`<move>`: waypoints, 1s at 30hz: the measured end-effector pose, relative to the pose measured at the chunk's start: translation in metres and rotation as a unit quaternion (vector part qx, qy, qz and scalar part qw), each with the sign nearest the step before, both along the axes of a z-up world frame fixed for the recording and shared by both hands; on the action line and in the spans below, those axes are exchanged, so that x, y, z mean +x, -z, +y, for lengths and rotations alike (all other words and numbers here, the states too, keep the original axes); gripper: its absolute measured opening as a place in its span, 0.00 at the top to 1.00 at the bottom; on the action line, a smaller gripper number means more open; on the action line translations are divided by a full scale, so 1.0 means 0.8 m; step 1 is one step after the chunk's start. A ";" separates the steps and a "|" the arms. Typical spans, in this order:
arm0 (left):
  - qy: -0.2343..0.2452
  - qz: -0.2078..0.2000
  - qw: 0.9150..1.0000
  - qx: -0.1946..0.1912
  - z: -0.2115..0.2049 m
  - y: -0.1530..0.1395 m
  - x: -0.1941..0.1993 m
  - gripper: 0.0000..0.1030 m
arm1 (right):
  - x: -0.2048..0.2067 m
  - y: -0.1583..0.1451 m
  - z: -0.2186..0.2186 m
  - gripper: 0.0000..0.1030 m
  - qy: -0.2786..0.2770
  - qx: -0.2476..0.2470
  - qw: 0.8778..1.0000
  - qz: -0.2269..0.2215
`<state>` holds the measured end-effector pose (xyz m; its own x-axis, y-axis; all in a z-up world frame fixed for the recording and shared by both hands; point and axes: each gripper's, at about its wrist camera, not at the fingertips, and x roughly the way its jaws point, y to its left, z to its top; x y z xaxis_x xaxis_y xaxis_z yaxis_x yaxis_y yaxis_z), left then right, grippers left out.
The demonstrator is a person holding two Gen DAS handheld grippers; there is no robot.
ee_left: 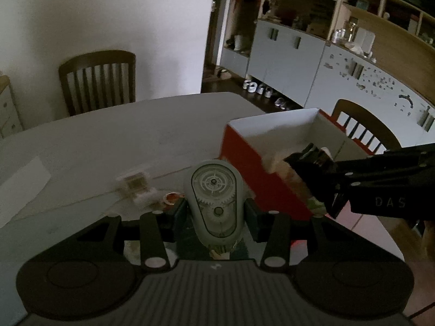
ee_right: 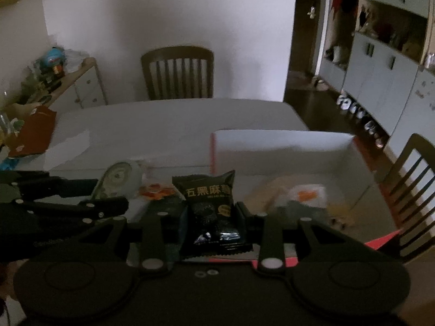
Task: Organize objects
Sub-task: 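Carry the tape dispenser and snack bag over the red shoebox with both grippers, then lower the dispenser and snack bag into the shoebox and open both grippers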
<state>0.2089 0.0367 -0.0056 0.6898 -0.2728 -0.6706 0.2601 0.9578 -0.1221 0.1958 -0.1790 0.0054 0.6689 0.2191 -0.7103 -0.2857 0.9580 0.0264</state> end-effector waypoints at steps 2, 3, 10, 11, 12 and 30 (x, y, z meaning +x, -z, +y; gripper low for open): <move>0.004 0.000 1.000 0.001 -0.014 -0.001 0.004 0.56 | -0.001 -0.001 -0.016 0.67 0.004 -0.007 1.000 -0.007; 0.007 0.000 1.000 0.001 -0.022 -0.001 0.005 0.56 | -0.001 -0.001 -0.024 0.67 0.007 -0.010 1.000 -0.009; 0.023 -0.001 1.000 0.006 -0.075 -0.001 0.016 0.56 | 0.007 0.002 -0.091 0.67 0.032 -0.013 0.999 -0.012; 0.026 -0.001 1.000 0.006 -0.081 0.000 0.018 0.56 | 0.007 0.003 -0.098 0.67 0.035 -0.012 0.999 -0.012; 0.028 -0.001 1.000 0.008 -0.090 0.001 0.020 0.56 | 0.009 0.004 -0.106 0.67 0.037 -0.012 0.999 -0.012; 0.054 0.003 0.996 0.074 -0.201 0.026 0.110 0.56 | 0.056 0.038 -0.201 0.67 0.056 -0.020 0.998 0.000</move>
